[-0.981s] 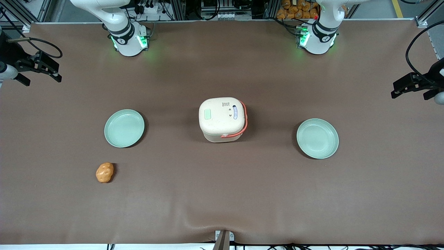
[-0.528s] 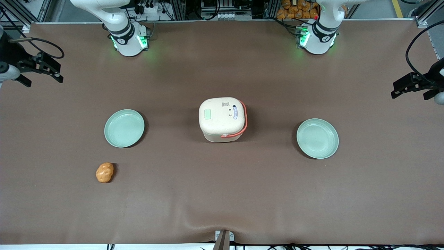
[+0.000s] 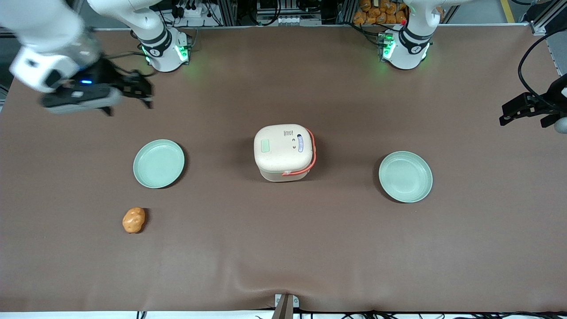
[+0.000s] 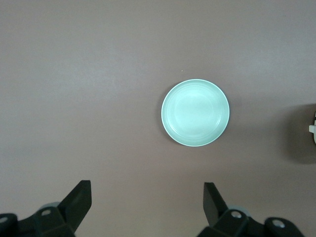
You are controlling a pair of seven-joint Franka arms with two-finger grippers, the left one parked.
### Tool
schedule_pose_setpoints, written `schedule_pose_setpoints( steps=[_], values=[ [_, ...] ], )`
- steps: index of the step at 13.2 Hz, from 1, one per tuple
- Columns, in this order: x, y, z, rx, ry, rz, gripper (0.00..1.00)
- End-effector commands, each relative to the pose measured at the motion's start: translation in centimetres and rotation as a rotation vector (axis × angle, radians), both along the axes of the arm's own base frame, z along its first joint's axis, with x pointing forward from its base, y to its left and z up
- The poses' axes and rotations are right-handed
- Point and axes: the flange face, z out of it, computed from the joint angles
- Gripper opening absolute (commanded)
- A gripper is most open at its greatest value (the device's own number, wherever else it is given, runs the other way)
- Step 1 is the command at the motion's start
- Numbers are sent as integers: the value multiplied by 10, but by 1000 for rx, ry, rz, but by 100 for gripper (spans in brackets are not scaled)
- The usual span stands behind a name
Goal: Press rice cooker button with right arm
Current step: 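Move the right gripper over the rice cooker's lid button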
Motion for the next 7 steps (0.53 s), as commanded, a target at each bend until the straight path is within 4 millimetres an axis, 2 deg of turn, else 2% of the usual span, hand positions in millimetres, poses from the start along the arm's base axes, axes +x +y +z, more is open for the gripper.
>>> schedule_pose_setpoints(
  steps=[1, 2, 3, 5, 7],
  values=[
    [6, 51, -19, -14, 6, -40, 76],
    [2, 76, -26, -7, -6, -49, 68],
    [0, 94, -34, -2, -11, -70, 67],
    [3, 117, -54, 6, -6, -121, 58],
    [-1, 148, -77, 7, -1, -150, 39]
  ],
)
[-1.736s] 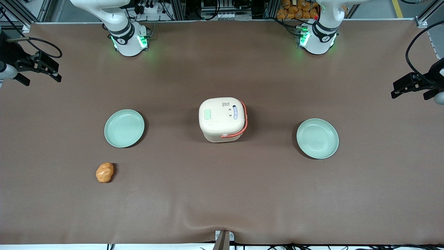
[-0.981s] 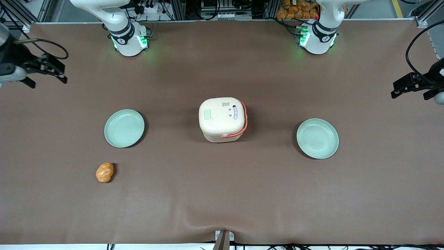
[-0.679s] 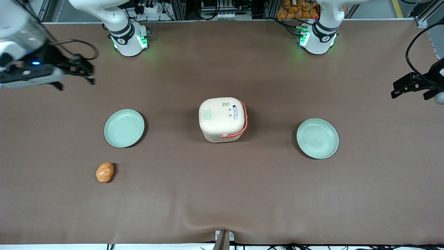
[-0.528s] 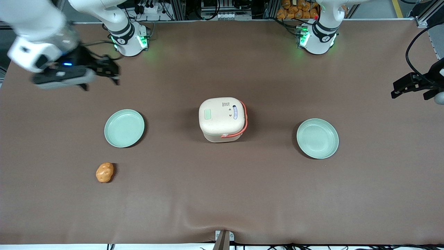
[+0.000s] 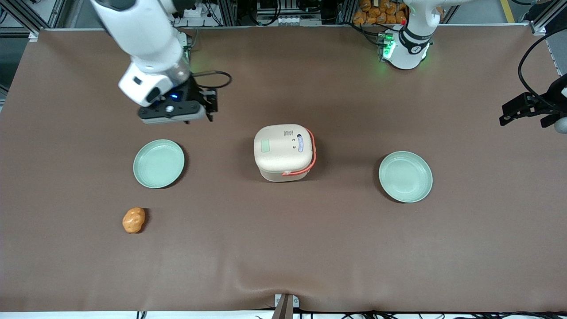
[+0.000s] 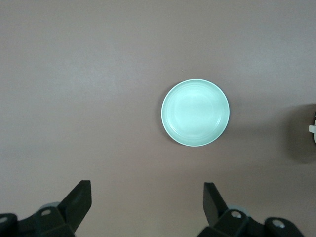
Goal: Press rice cooker button with right arm
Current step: 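Move the right gripper over the rice cooker's lid button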
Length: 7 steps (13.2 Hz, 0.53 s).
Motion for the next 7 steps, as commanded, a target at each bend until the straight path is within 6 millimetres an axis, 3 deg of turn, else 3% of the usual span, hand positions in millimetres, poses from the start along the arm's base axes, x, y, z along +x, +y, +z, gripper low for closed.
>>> schedule_pose_setpoints(
  steps=[1, 3, 5, 7],
  values=[
    [0, 41, -23, 3, -10, -50, 28],
    [3, 61, -49, 3, -16, -39, 14],
    [7, 77, -80, -8, -7, -23, 13],
    [1, 98, -104, -11, -6, -1, 0]
  ],
)
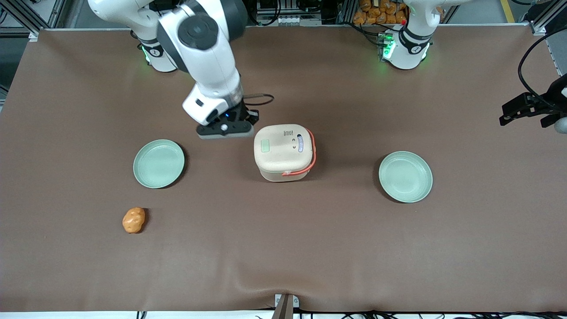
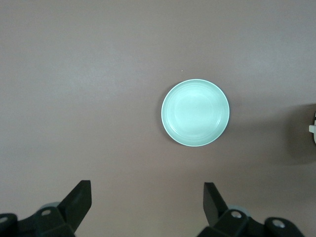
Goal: Press rice cooker button with right arm
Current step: 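Move the right gripper over the rice cooker's lid button, then lower the closed right gripper and press down on the lid button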
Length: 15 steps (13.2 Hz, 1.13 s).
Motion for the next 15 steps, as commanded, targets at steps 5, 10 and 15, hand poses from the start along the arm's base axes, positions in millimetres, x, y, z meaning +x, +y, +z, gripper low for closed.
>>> schedule_pose_setpoints(
  steps=[5, 10, 15],
  values=[
    [-9, 39, -41, -13, 0, -10, 0],
    [-10, 54, -67, -7, -8, -24, 0],
    [-5, 55, -96, -21, 0, -27, 0]
  ],
)
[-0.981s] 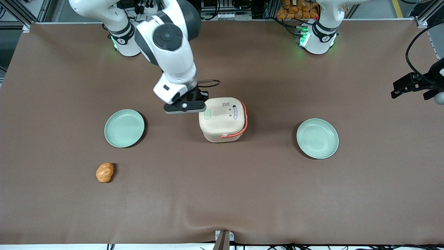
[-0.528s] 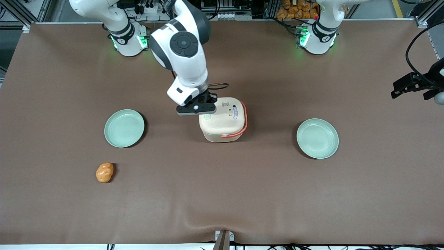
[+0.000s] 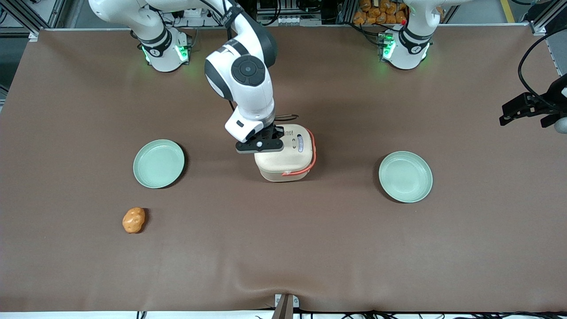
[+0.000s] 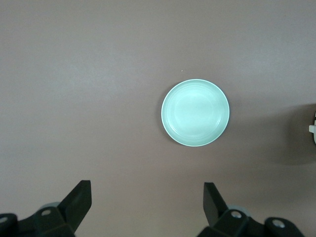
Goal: Press rice cooker button with right arm
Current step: 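Lower the closed right gripper and press down on the lid button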
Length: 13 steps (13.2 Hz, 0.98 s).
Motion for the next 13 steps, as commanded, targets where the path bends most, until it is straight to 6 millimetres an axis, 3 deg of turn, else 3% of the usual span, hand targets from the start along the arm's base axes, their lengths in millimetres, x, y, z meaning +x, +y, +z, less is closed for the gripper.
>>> schedule_pose_setpoints(
  steps=[1, 9, 11, 13],
  values=[
    [2, 2, -9, -7, -7, -13, 0],
    [0, -1, -53, -16, -5, -17, 0],
    [0, -1, -53, -18, -1, -21, 0],
    [1, -1, -30, 4, -18, -34, 0]
  ],
)
